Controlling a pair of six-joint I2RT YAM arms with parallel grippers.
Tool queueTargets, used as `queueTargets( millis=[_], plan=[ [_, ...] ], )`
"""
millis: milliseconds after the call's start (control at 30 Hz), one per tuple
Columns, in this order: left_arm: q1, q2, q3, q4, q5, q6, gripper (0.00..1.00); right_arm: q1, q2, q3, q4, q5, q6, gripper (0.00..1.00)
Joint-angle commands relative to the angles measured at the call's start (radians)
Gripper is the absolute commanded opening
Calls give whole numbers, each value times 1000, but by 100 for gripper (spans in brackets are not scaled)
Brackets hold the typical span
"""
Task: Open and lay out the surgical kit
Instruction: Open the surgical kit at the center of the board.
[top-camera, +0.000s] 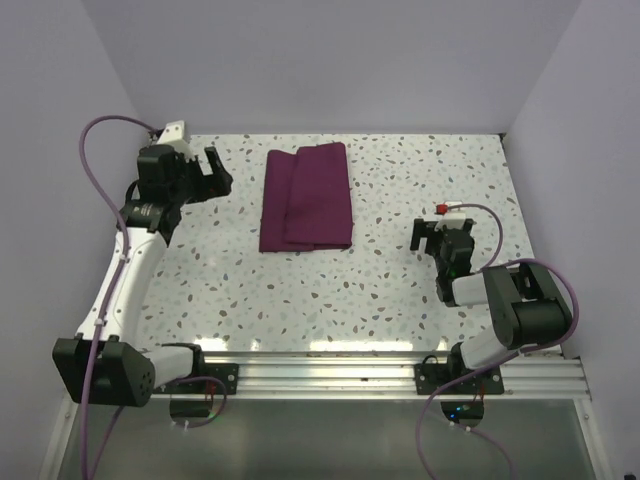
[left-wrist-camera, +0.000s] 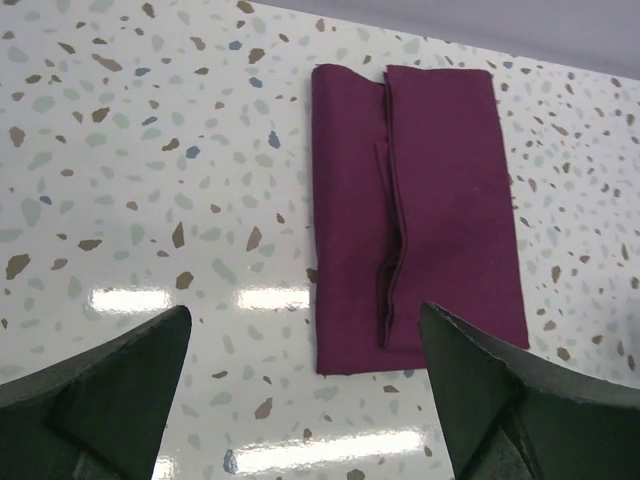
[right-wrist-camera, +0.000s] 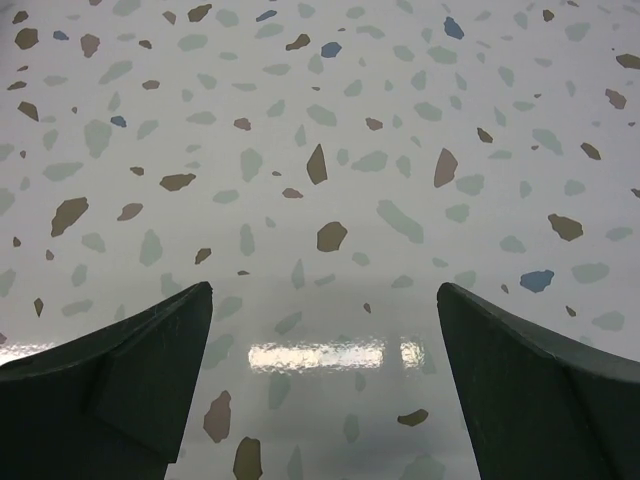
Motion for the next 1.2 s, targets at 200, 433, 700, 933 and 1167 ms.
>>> queueTargets(
  millis=[200,433,700,933,1167],
  plan=[
    [1,-165,68,-246,199,-109,100,40,-131,102,-188,112,2,99],
    [6,-488,-376,112,262,-516,100,108,-382,571,-861,-256,592,98],
    [-3,-334,-296,-109,138,-270,99,451,-2,1101,-1248,-166,606,98],
    [-14,-380,-290,-122,72,-241,96,652,549,1767,-1801,34,520,98],
    [-25,-391,-194,-205,-38,-207,96,738,848,2068,-1965,146,516,96]
  ],
)
